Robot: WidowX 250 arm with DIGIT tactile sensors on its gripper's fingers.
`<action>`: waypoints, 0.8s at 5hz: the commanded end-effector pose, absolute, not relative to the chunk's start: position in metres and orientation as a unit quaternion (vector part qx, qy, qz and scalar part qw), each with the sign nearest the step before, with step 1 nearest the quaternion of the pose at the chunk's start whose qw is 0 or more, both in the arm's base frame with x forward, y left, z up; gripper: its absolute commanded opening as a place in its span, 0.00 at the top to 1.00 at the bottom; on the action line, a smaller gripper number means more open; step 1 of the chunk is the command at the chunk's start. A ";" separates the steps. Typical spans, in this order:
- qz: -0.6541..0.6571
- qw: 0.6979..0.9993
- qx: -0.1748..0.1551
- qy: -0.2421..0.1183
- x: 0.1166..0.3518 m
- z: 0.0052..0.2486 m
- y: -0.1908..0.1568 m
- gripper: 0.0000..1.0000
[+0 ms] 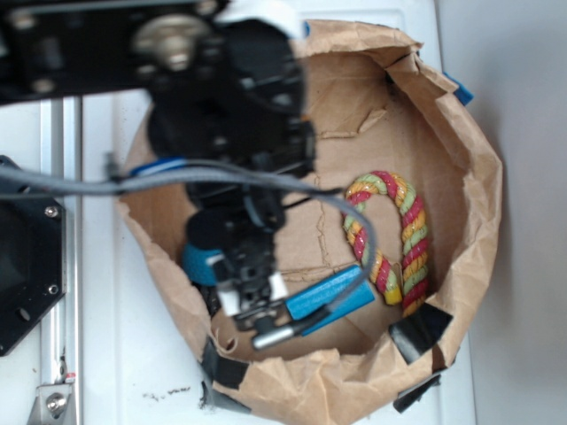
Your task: Grab the blue ball.
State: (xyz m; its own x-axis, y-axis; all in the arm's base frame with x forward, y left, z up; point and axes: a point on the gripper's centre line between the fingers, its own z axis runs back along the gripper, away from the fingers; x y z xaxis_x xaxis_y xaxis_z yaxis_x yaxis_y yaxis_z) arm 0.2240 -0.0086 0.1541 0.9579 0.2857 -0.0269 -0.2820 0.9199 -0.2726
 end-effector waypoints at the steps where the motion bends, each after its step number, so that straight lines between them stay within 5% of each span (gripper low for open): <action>1: 0.142 0.987 -0.072 -0.027 0.262 0.131 -0.017 0.00; 2: 0.121 0.991 -0.049 -0.028 0.264 0.114 -0.023 0.00; 4: 0.066 0.996 -0.056 -0.030 0.241 0.110 -0.024 0.00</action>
